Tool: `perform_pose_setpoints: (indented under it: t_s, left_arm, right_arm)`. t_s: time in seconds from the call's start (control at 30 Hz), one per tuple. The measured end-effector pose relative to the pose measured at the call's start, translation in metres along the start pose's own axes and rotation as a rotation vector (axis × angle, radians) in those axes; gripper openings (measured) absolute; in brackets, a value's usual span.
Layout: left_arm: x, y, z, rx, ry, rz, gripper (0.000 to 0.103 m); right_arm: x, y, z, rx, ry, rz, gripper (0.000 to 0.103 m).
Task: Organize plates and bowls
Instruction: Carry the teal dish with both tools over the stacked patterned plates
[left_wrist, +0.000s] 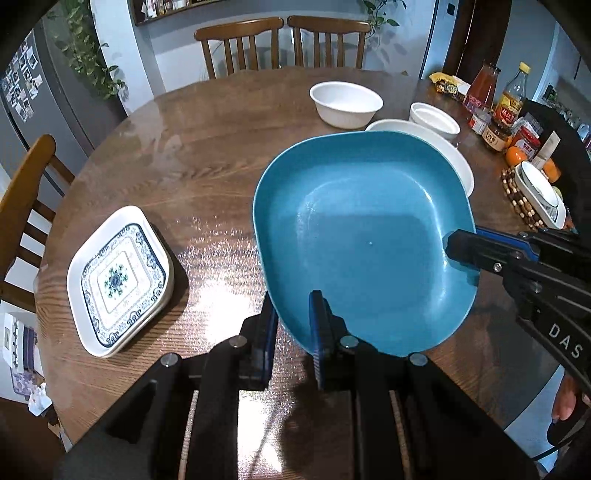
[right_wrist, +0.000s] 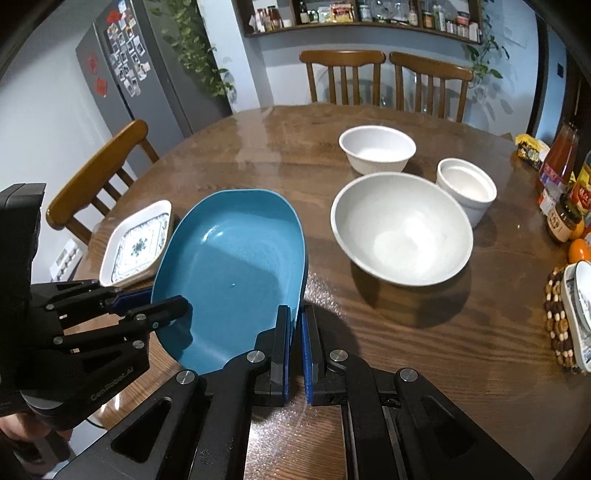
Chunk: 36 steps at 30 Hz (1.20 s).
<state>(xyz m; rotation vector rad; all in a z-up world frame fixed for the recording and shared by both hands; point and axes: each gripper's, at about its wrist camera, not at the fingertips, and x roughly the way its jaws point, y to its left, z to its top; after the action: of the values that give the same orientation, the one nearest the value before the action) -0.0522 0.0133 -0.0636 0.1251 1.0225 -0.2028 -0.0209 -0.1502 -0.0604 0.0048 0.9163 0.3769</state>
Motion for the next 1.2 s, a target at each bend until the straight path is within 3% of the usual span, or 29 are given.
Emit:
perform_pose_setpoints:
  t_s: [1.2]
  left_arm:
    - [-0.025, 0.028, 0.01, -0.028, -0.119, 0.037, 0.015]
  right_arm:
    - [-0.02, 0.019, 0.023, -0.056, -0.073, 0.009, 0.007]
